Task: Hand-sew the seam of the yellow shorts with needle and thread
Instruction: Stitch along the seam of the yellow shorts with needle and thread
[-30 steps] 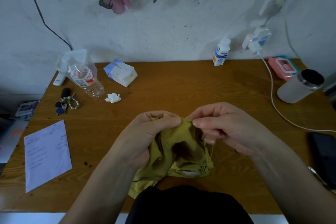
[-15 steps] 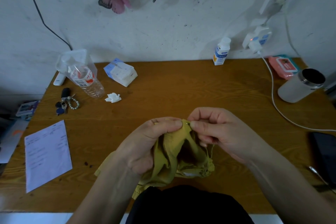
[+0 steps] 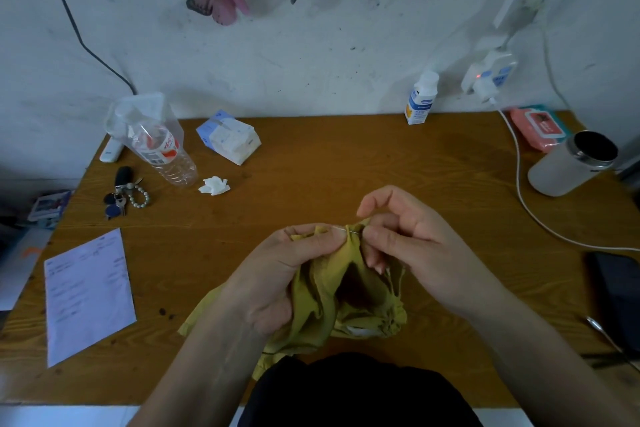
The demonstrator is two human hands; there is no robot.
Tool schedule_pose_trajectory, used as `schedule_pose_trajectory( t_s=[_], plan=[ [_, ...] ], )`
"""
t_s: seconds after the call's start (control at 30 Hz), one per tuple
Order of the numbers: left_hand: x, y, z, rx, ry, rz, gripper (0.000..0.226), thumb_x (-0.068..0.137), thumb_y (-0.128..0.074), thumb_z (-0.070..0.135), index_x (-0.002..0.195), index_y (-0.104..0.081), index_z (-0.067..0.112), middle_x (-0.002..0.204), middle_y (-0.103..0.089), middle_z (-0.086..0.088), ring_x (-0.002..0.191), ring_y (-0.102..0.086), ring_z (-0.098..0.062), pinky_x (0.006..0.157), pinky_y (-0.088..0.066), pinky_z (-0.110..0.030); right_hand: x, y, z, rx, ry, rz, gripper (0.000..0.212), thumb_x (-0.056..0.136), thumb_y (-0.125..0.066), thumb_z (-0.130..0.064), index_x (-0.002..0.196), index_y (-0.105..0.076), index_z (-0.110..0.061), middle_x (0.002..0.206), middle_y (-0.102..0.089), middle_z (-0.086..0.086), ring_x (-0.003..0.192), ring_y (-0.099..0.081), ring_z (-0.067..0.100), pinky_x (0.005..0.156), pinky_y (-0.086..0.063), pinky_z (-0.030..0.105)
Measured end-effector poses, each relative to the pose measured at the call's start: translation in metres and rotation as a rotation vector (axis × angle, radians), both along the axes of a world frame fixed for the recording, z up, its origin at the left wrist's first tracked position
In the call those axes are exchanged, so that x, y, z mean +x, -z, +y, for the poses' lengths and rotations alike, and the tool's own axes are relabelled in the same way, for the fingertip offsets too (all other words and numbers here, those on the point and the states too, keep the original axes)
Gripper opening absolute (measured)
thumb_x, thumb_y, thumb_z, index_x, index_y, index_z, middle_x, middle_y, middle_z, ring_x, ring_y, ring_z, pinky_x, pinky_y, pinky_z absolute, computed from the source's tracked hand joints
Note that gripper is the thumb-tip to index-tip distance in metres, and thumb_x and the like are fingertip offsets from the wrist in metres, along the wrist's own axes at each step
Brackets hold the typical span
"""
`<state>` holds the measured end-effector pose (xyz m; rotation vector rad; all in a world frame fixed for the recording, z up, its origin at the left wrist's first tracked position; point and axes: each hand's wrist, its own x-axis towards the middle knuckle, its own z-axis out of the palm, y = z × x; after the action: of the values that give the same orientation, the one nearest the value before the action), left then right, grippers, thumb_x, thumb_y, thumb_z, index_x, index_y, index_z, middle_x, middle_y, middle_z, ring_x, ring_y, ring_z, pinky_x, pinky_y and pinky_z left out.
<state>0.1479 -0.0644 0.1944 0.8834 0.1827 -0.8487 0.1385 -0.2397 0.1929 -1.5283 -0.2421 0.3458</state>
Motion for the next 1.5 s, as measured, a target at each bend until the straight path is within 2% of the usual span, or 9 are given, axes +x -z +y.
schedule_pose_trajectory(
  t_s=[0.17,0.3,0.47,0.53,0.83,0.93,1.1,1.37,1.5],
  plan=[
    [-0.001,-0.003,-0.002,0.098,-0.052,0.027,0.014,0.069,-0.067,0.005,0.079,-0.073,-0.003,0.074,-0.072,-0.019,0.065,-0.071,-0.026,0.061,-0.059,-0.034,0.001,-0.002,0.004,-0.127,0.056,-0.097,0.008,0.087,-0.059,-0.028,0.087,-0.057,-0.02,0.067,-0.06,-0.009,0.059,-0.055,0.003,0.056,-0.044,0.014],
    [0.0,-0.004,-0.004,0.207,-0.113,0.006,0.014,0.065,-0.068,0.004,0.076,-0.073,-0.001,0.071,-0.071,-0.018,0.061,-0.07,-0.026,0.061,-0.06,-0.033,0.001,-0.003,0.007,-0.475,0.227,-0.496,0.019,0.083,-0.061,-0.039,0.089,-0.065,-0.022,0.091,-0.055,-0.013,0.07,-0.053,0.005,0.062,-0.042,0.013],
    [-0.002,-0.005,-0.01,0.297,-0.1,-0.063,0.019,0.063,-0.069,0.005,0.078,-0.072,-0.005,0.072,-0.07,-0.021,0.062,-0.069,-0.028,0.064,-0.061,-0.035,0.0,0.003,0.016,-0.528,0.293,-0.763,0.018,0.087,-0.059,-0.019,0.078,-0.068,-0.006,0.088,-0.06,0.0,0.081,-0.056,0.011,0.07,-0.047,0.027],
    [-0.003,-0.006,-0.012,0.321,-0.098,-0.082,0.022,0.063,-0.07,0.008,0.08,-0.072,-0.006,0.073,-0.07,-0.022,0.064,-0.069,-0.029,0.068,-0.06,-0.036,-0.002,0.007,0.018,-0.466,0.368,-0.819,0.018,0.088,-0.057,-0.015,0.078,-0.068,-0.005,0.088,-0.059,-0.001,0.082,-0.056,0.011,0.071,-0.047,0.023],
    [-0.002,-0.005,-0.015,0.366,-0.149,-0.023,0.009,0.078,-0.065,-0.001,0.081,-0.071,-0.008,0.075,-0.068,-0.022,0.068,-0.068,-0.029,0.068,-0.06,-0.036,-0.001,0.028,0.027,-0.613,0.416,-0.835,0.022,0.091,-0.046,-0.011,0.077,-0.062,-0.004,0.079,-0.061,0.006,0.077,-0.048,0.01,0.068,-0.038,0.017],
    [0.0,-0.009,-0.019,0.216,-0.084,0.179,0.007,0.068,-0.067,0.002,0.067,-0.07,-0.003,0.066,-0.067,-0.018,0.059,-0.068,-0.026,0.056,-0.058,-0.03,0.0,0.029,0.034,-0.532,0.513,-0.909,0.023,0.089,-0.045,-0.004,0.072,-0.06,-0.002,0.076,-0.06,0.007,0.076,-0.045,0.011,0.07,-0.034,0.016],
    [0.003,-0.01,-0.018,-0.023,-0.084,0.433,0.014,0.057,-0.067,0.004,0.066,-0.071,-0.006,0.072,-0.069,-0.021,0.065,-0.07,-0.03,0.066,-0.058,-0.041,0.008,0.03,0.041,-0.455,0.567,-0.985,0.021,0.089,-0.045,-0.003,0.073,-0.058,-0.002,0.075,-0.061,0.007,0.075,-0.048,0.016,0.072,-0.036,0.021],
    [0.003,-0.001,-0.015,0.18,-0.252,0.201,0.013,0.065,-0.064,0.005,0.069,-0.07,-0.005,0.066,-0.066,-0.019,0.058,-0.068,-0.025,0.063,-0.058,-0.033,0.011,0.038,0.042,-0.511,0.526,-0.815,0.02,0.093,-0.047,-0.015,0.081,-0.061,-0.006,0.084,-0.061,0.003,0.083,-0.049,0.013,0.074,-0.039,0.022],
    [-0.001,0.0,-0.019,0.056,-0.222,0.358,0.012,0.062,-0.064,0.005,0.068,-0.069,-0.004,0.071,-0.065,-0.02,0.063,-0.067,-0.027,0.065,-0.058,-0.034,0.012,0.038,0.043,-0.521,0.498,-0.915,0.014,0.087,-0.046,-0.002,0.079,-0.055,-0.009,0.08,-0.061,0.006,0.081,-0.046,0.013,0.069,-0.037,0.026]
  ],
)
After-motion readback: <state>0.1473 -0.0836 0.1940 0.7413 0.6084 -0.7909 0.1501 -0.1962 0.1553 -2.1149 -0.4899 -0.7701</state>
